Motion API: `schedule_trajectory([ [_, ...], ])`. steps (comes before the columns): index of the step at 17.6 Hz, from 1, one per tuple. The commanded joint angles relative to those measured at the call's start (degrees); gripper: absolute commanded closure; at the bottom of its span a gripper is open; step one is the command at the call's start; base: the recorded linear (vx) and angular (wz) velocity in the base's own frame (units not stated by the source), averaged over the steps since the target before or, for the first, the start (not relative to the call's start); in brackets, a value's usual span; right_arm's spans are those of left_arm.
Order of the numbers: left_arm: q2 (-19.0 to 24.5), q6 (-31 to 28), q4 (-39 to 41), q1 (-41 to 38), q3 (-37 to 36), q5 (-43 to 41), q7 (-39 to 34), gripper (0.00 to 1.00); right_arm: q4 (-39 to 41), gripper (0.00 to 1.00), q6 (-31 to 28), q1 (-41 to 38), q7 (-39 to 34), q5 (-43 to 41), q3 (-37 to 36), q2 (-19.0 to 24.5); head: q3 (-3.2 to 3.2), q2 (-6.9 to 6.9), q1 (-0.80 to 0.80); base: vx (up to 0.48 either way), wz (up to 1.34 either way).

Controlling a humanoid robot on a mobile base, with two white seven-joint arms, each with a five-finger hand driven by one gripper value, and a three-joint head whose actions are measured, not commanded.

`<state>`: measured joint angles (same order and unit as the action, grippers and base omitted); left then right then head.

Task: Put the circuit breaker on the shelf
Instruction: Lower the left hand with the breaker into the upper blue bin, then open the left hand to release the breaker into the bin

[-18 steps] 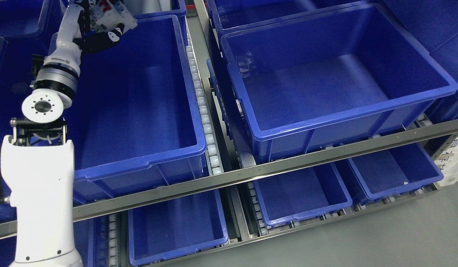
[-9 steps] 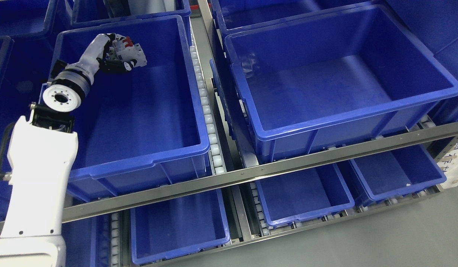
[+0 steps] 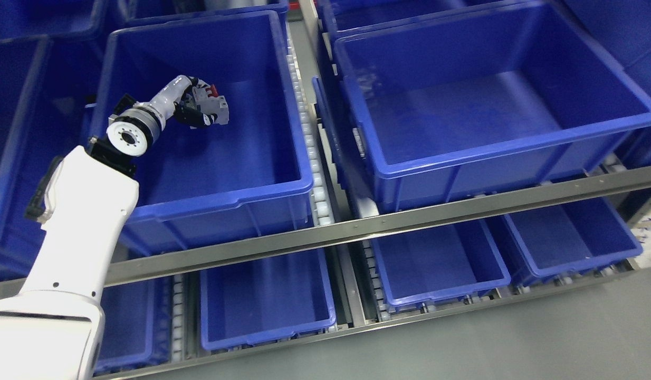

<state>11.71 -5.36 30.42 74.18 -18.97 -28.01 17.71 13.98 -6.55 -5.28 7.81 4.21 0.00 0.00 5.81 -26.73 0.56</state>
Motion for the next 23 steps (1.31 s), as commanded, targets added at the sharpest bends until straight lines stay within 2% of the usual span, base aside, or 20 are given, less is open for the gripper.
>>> schedule_trajectory([
  [1,-1.78,0.18,-14.78,1.85,-4.85,-0.73,-1.97,0.62,0.0,0.0,2.06,0.0,0.01,0.01,1.14,-1.0,0.0,0.0,0.0,-0.095,0.3],
  [3,-2.22,0.53,-14.78,3.33,-4.15,-0.64,-5.12,0.56,0.08,0.0,1.98,0.0,0.01,0.01,1.14,-1.0,0.0,0.0,0.0,-0.068,0.26],
  [6,-3.89,2.02,-14.78,5.36,-4.06,-0.64,-6.28,0.36,0.0,0.0,1.98,0.0,-0.08,0.01,1.14,-1.0,0.0,0.0,0.0,-0.021,0.1],
  [8,-4.41,2.02,-14.6,5.8,-4.06,-0.64,-6.28,0.2,0.0,0.0,1.98,0.0,0.01,-0.08,1.14,-1.0,0.0,0.0,0.0,0.0,0.0],
  [11,-4.42,2.37,-13.73,6.42,-3.27,-0.47,-7.68,0.04,0.0,0.0,1.98,0.0,-0.08,0.01,1.14,-1.0,0.0,0.0,0.0,0.002,-0.01],
  [12,-4.25,2.37,-12.42,7.55,-1.18,-0.2,-10.04,0.01,0.0,0.0,2.06,0.0,0.01,-0.08,1.14,-1.0,0.0,0.0,0.0,0.0,0.0],
  [14,-4.59,2.37,-8.3,8.18,9.5,0.5,-17.23,0.01,0.0,0.0,1.98,0.0,0.01,0.01,1.14,-1.0,0.0,0.0,0.0,0.0,0.0],
  [15,-5.64,2.37,-5.4,8.09,18.44,1.81,-21.01,0.01,0.0,0.0,1.98,0.0,-0.08,0.01,1.14,-1.0,0.0,0.0,0.0,0.0,0.0],
  [17,-10.71,2.46,-0.56,7.92,36.81,7.33,-24.12,0.01,0.0,0.0,1.98,0.0,-0.08,0.01,1.14,-1.0,0.0,0.0,0.0,-0.001,-0.01],
  [19,-10.71,2.64,9.68,5.56,46.27,12.95,-24.04,0.01,0.0,0.0,1.98,0.0,0.01,0.01,1.14,-1.0,0.0,0.0,0.0,0.0,0.0],
  [21,-10.71,1.85,22.16,-2.15,44.3,16.66,-23.34,0.01,0.0,0.0,1.98,0.0,0.01,0.01,1.14,-1.0,0.0,0.0,0.0,-0.008,0.03],
  [23,-10.71,0.1,38.4,-12.68,36.76,17.29,-21.76,0.01,0.0,0.0,1.98,0.0,-0.08,0.01,1.14,-1.0,0.0,0.0,0.0,-0.034,0.01],
])
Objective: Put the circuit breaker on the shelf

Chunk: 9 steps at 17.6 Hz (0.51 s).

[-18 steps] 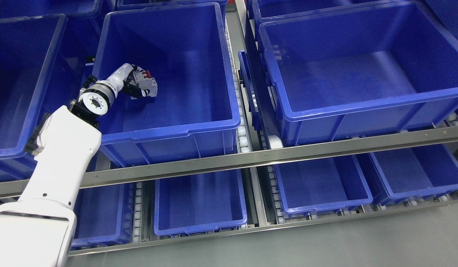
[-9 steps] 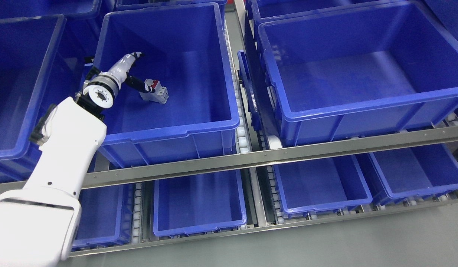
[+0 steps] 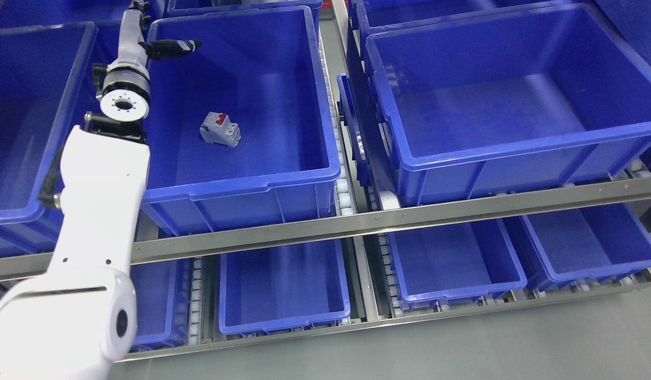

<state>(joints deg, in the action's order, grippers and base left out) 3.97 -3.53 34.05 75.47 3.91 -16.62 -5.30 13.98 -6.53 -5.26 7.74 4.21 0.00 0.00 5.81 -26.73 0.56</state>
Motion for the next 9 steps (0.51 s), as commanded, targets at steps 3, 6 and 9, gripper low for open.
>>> schedule_trajectory([
  [3,-2.97,-2.0,46.17,-23.58,9.37,6.33,1.43,0.01,-0.01,0.0,1.96,-0.01,-0.01,0.01,1.14,-1.0,0.0,0.0,0.0,-0.09,0.08],
  [6,-2.97,-1.92,50.76,-28.43,6.21,7.82,1.34,0.01,-0.01,0.0,1.96,-0.01,-0.01,0.01,1.14,-1.0,0.0,0.0,0.0,-0.199,0.19],
  [9,-2.97,-1.92,51.21,-30.72,2.34,8.53,1.34,0.01,-0.01,0.0,1.96,-0.01,0.08,0.01,1.14,-1.0,0.0,0.0,0.0,-0.247,0.24],
])
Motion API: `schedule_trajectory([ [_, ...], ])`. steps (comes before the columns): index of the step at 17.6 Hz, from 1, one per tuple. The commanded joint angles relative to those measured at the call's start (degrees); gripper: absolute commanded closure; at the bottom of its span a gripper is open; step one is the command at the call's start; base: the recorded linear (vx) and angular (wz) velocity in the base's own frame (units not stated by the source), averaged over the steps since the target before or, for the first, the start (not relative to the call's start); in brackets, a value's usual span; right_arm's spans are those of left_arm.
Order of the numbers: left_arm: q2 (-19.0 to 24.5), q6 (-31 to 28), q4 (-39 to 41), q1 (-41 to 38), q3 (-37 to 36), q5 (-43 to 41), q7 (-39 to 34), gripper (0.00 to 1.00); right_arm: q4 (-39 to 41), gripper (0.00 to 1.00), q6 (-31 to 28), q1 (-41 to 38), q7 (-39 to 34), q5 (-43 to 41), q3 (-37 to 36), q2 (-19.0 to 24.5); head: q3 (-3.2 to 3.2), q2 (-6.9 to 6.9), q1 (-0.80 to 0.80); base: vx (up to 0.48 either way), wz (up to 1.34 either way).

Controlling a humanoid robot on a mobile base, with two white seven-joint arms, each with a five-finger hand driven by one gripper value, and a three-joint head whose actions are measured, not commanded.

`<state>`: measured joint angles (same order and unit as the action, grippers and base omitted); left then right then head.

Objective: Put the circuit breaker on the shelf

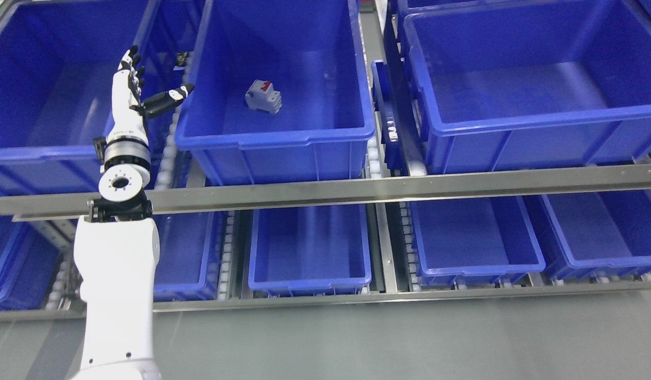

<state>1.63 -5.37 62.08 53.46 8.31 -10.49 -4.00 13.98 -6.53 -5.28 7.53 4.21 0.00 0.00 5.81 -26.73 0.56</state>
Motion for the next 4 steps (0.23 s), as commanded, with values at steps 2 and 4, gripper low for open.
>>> schedule_trajectory([
  [2,-0.63,-0.08,23.35,-8.99,-4.43,3.45,0.05,0.0,0.0,0.0,1.96,0.01,0.21,0.01,1.14,-1.0,0.0,0.0,0.0,-0.27,0.22],
  [4,-0.63,-0.08,23.35,-8.99,-5.49,3.45,0.05,0.0,0.0,0.0,2.05,0.01,0.29,0.01,1.14,-1.0,0.0,0.0,0.0,-0.266,0.18],
])
